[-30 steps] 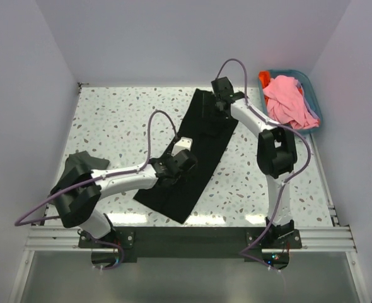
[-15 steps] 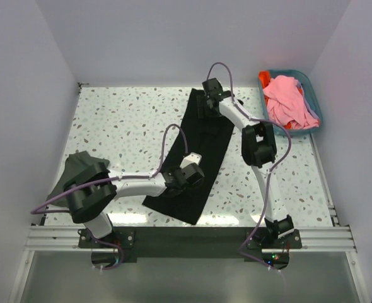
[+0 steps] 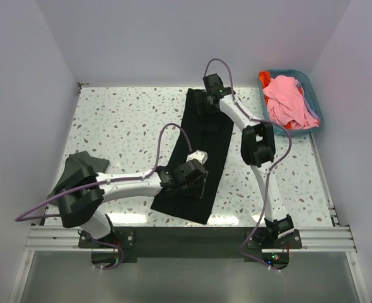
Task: Fold and stack the t-shirts
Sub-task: Fold the tshirt
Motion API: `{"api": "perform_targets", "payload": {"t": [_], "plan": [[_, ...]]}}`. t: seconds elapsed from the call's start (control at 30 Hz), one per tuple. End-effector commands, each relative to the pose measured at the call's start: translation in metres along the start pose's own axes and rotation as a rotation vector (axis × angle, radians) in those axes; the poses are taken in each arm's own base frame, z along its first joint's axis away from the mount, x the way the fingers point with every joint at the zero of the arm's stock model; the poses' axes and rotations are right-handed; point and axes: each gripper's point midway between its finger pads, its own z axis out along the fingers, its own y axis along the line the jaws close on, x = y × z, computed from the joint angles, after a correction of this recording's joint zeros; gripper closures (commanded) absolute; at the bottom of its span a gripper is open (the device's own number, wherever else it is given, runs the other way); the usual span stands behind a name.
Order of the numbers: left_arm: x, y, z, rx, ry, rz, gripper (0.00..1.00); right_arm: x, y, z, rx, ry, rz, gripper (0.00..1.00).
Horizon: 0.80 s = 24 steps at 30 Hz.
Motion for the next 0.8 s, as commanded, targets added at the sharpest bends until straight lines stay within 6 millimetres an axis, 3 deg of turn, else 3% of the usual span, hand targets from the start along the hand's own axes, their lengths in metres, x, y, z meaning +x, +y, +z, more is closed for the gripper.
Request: {"api": "perform_targets", "payload": {"t": [0.0,0.03,0.07,0.1,0.13,0.17,0.2,0.23,0.27,0.3,0.33,0.37,0.4,0.47,0.5,0.6,0.77], "plan": [[-0.063,-0.016,-0.054,0.054,-0.191,-0.05,0.4,-0.071,-0.02,-0.095,-0.004,-0.175,0.115,0.01],[-0.077,-0.007,-0.073,0.036,-0.259,-0.079,0.39,-0.087,-0.027,-0.138,-0.019,-0.229,0.156,0.01],[-0.078,0.007,-0.08,0.004,-0.272,-0.122,0.39,-0.084,-0.024,-0.153,-0.041,-0.229,0.198,0.01],[-0.069,0.024,-0.081,-0.033,-0.267,-0.148,0.39,-0.044,-0.021,-0.146,-0.041,-0.137,0.202,0.01],[-0.074,0.035,-0.095,-0.044,-0.314,-0.188,0.4,-0.059,-0.024,-0.198,-0.076,-0.238,0.242,0.01],[-0.07,0.048,-0.097,-0.065,-0.318,-0.236,0.4,-0.044,-0.019,-0.208,-0.087,-0.236,0.27,0.01],[-0.063,0.058,-0.098,-0.082,-0.313,-0.251,0.41,0.012,-0.003,-0.201,-0.091,-0.15,0.235,0.01],[-0.05,0.071,-0.098,-0.102,-0.31,-0.264,0.41,0.03,0.002,-0.212,-0.103,-0.153,0.242,0.01],[-0.044,0.077,-0.098,-0.117,-0.307,-0.293,0.42,0.032,0.015,-0.251,-0.18,-0.218,0.306,0.05],[-0.026,0.091,-0.094,-0.162,-0.275,-0.296,0.42,0.091,0.02,-0.237,-0.186,-0.121,0.296,0.09],[-0.021,0.098,-0.096,-0.181,-0.276,-0.312,0.43,0.11,0.027,-0.244,-0.218,-0.117,0.312,0.12],[-0.012,0.103,-0.095,-0.201,-0.265,-0.36,0.43,0.118,0.027,-0.272,-0.261,-0.162,0.379,0.15],[0.005,0.116,-0.093,-0.242,-0.236,-0.372,0.43,0.171,0.042,-0.269,-0.279,-0.081,0.326,0.16],[0.022,0.126,-0.091,-0.272,-0.219,-0.441,0.42,0.208,0.048,-0.294,-0.334,-0.046,0.36,0.17],[0.039,0.137,-0.087,-0.305,-0.19,-0.444,0.42,0.24,0.049,-0.293,-0.352,0.022,0.353,0.18],[0.059,0.144,-0.084,-0.32,-0.146,-0.459,0.41,0.297,0.041,-0.307,-0.368,0.139,0.375,0.22],[0.073,0.144,-0.078,-0.323,-0.101,-0.424,0.39,0.344,0.037,-0.312,-0.392,0.256,0.474,0.29]]}}
